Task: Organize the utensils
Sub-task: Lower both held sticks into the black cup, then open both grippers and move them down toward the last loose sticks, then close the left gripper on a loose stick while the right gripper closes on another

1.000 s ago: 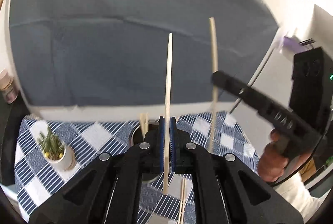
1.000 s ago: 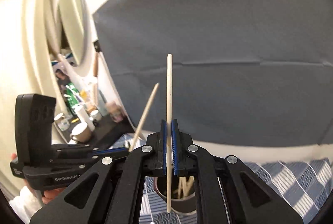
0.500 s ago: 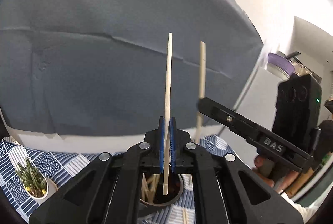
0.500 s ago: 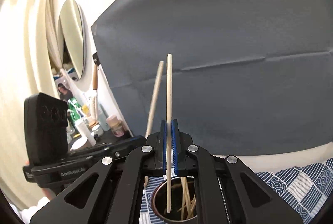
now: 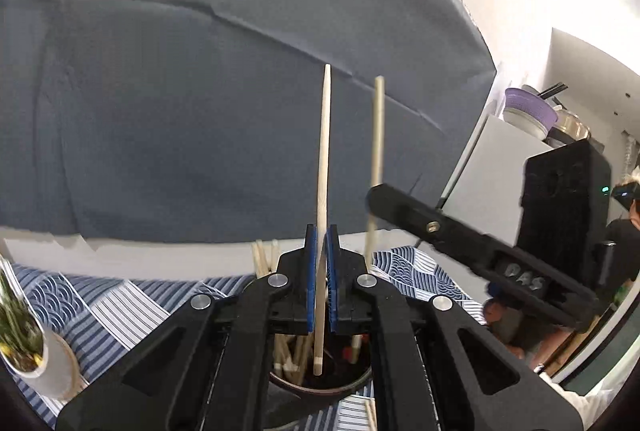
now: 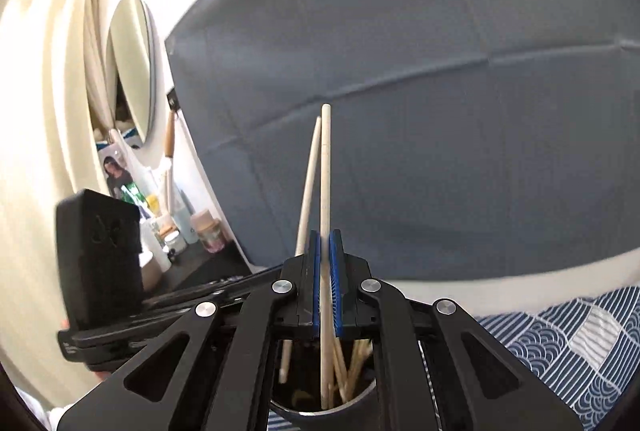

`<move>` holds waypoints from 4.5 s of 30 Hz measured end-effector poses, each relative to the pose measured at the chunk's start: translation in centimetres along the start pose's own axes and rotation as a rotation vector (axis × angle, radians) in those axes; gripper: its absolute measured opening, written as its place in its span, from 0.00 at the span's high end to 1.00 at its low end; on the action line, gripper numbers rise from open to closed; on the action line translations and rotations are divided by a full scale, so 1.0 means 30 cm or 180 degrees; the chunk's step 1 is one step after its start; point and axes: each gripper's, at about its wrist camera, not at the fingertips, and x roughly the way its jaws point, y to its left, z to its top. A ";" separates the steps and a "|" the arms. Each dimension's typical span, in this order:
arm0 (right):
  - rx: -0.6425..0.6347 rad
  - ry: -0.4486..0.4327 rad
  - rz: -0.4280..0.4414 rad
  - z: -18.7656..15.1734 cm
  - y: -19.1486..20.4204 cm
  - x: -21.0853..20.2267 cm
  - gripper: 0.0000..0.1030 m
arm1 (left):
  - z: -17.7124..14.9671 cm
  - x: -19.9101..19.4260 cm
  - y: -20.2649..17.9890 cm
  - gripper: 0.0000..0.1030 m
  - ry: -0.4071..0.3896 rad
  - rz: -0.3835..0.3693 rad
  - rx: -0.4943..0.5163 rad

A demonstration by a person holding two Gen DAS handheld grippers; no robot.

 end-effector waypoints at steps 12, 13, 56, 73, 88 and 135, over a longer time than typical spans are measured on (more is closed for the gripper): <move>-0.0173 0.0533 -0.0007 -0.093 -0.004 0.036 0.95 | -0.084 -0.033 -0.027 0.95 0.0045 0.0323 -0.0029; -0.0182 0.0579 -0.0020 -0.102 -0.004 0.035 0.95 | -0.092 -0.039 -0.022 0.95 0.0047 0.0388 -0.0060; 0.0237 0.1493 -0.1135 -0.302 0.043 -0.308 0.12 | -0.280 -0.215 -0.155 0.09 0.1529 0.0640 0.0208; 0.0500 0.2257 -0.1282 -0.521 -0.155 -0.289 0.12 | -0.494 -0.062 -0.206 0.09 0.1894 0.0780 0.0002; 0.1075 0.2477 -0.1662 -0.634 -0.232 -0.233 0.12 | -0.604 0.064 -0.200 0.09 0.2438 0.0703 0.0415; 0.1644 0.2802 -0.2026 -0.613 -0.404 -0.439 0.96 | -0.629 0.067 -0.222 0.95 0.2669 0.1347 0.0227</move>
